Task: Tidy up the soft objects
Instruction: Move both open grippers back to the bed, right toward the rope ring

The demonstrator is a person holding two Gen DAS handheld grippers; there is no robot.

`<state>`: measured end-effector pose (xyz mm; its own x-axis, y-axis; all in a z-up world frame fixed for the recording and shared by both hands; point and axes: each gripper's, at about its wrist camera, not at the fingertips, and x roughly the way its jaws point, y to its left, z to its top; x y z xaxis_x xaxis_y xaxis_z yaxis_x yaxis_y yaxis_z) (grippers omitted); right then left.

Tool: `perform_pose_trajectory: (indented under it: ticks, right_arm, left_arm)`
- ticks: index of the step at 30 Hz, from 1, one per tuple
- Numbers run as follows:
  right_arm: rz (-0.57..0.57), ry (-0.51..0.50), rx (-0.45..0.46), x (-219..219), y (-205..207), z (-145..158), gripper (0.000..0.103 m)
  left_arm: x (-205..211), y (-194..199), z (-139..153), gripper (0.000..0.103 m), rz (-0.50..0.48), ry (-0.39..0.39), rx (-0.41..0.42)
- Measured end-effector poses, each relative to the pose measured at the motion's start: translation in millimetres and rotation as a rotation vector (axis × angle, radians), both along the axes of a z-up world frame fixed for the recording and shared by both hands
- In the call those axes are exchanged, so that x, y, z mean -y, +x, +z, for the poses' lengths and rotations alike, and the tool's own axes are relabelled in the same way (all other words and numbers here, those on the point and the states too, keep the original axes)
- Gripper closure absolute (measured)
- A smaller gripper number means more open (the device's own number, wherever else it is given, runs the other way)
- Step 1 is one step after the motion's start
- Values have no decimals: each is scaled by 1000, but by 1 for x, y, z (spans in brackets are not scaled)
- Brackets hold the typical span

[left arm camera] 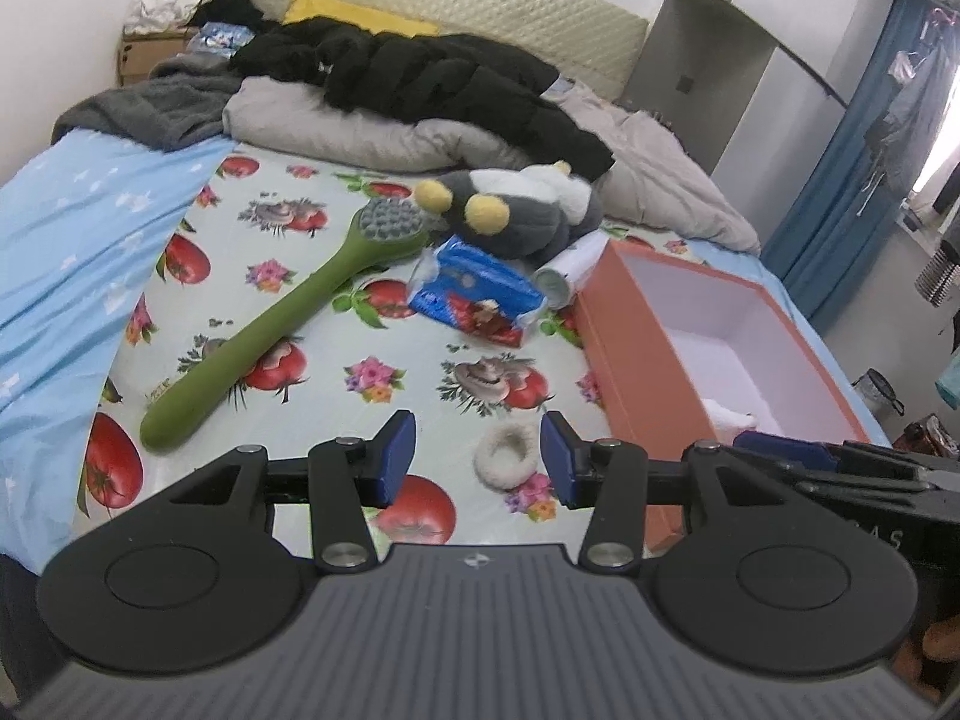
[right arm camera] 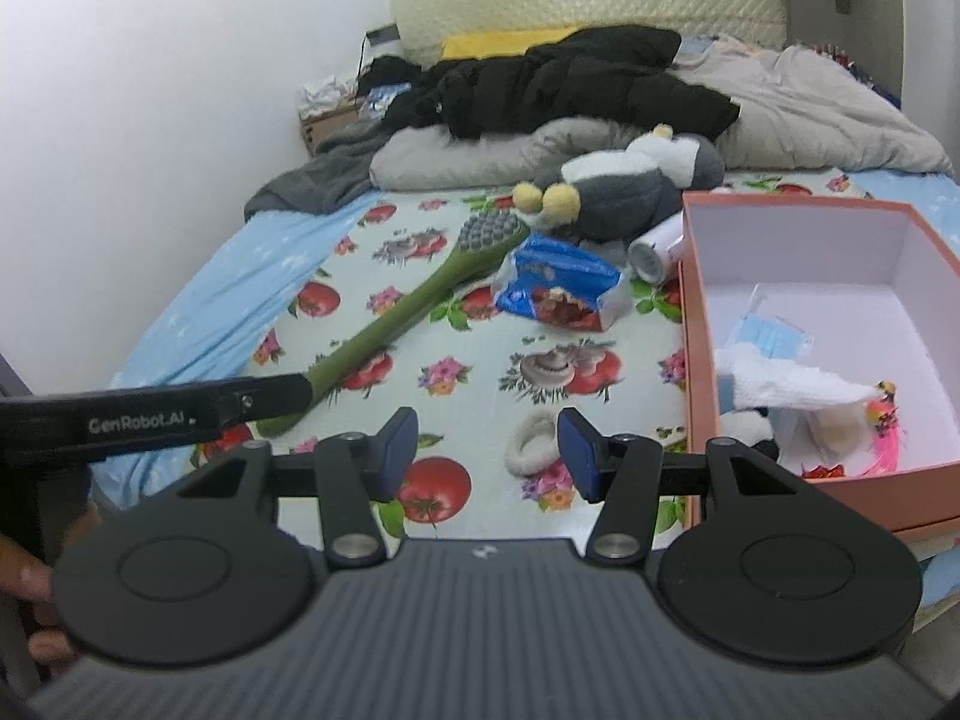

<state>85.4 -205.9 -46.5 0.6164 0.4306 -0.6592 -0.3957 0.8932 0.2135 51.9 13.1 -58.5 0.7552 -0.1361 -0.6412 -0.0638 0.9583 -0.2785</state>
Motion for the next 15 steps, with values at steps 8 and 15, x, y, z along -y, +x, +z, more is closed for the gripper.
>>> perform_pose_trajectory:
  ticks: [8,15]
  right_arm:
    - [20,-44,-59,-19,24,-34,49]
    - [29,-71,-84,-32,52,-58,49]
  left_arm:
    - [-10,41,-27,51,-10,-4,-39]
    - [-14,92,-50,51,-32,0,-75]
